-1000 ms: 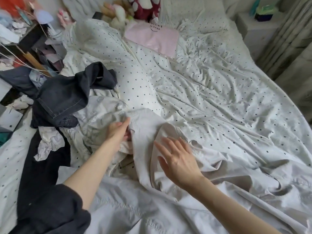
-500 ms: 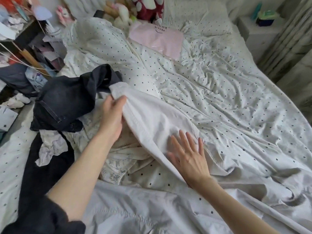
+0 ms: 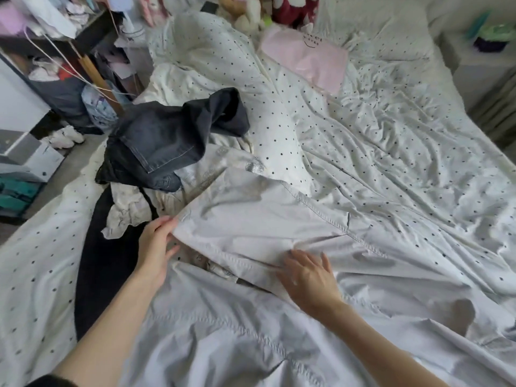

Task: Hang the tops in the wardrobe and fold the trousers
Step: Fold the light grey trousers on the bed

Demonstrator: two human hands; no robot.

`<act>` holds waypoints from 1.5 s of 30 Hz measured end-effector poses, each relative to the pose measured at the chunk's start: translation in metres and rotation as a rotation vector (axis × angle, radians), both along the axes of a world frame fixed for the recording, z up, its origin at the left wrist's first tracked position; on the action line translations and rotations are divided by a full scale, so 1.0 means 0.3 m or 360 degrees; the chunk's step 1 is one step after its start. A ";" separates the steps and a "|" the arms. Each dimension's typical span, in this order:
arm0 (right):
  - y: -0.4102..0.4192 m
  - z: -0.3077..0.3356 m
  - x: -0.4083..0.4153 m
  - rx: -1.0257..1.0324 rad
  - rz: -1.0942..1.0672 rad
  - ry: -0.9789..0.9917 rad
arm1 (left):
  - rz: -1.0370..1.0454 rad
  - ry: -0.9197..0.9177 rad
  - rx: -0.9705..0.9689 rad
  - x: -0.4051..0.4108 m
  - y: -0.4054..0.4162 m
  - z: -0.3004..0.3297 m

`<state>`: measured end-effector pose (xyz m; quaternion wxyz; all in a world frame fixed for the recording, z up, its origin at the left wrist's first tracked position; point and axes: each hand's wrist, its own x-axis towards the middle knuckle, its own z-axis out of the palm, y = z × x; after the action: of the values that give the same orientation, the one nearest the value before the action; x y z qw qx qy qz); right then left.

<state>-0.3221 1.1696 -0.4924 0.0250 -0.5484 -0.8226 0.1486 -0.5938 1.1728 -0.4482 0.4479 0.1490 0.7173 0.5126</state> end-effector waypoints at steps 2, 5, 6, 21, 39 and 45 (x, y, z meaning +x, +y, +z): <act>0.027 0.000 -0.001 0.0381 -0.0156 0.0201 | -0.0078 0.0097 0.0008 -0.018 0.058 0.028; 0.145 0.062 -0.053 0.0552 -0.0287 0.0261 | -0.0253 0.0207 -0.0116 -0.021 0.132 0.046; 0.199 0.093 -0.081 0.0598 -0.0294 0.0276 | -0.0307 0.0234 -0.0153 -0.021 0.148 0.045; 0.667 0.193 -0.471 -0.0572 -0.0368 0.0061 | -0.0716 -0.0107 0.0080 -0.168 0.029 -0.039; 0.316 0.137 -0.467 0.0387 0.0099 0.0256 | -0.0786 0.0780 -0.0469 -0.162 -0.039 -0.155; 0.157 -0.013 -0.384 0.0257 0.0298 0.0098 | -0.0713 0.0903 -0.0675 -0.155 -0.050 -0.165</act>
<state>-0.4372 1.2167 -0.4964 0.0802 -0.4605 -0.8783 0.1003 -0.6402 1.1577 -0.4978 0.3536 0.3410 0.8518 0.1821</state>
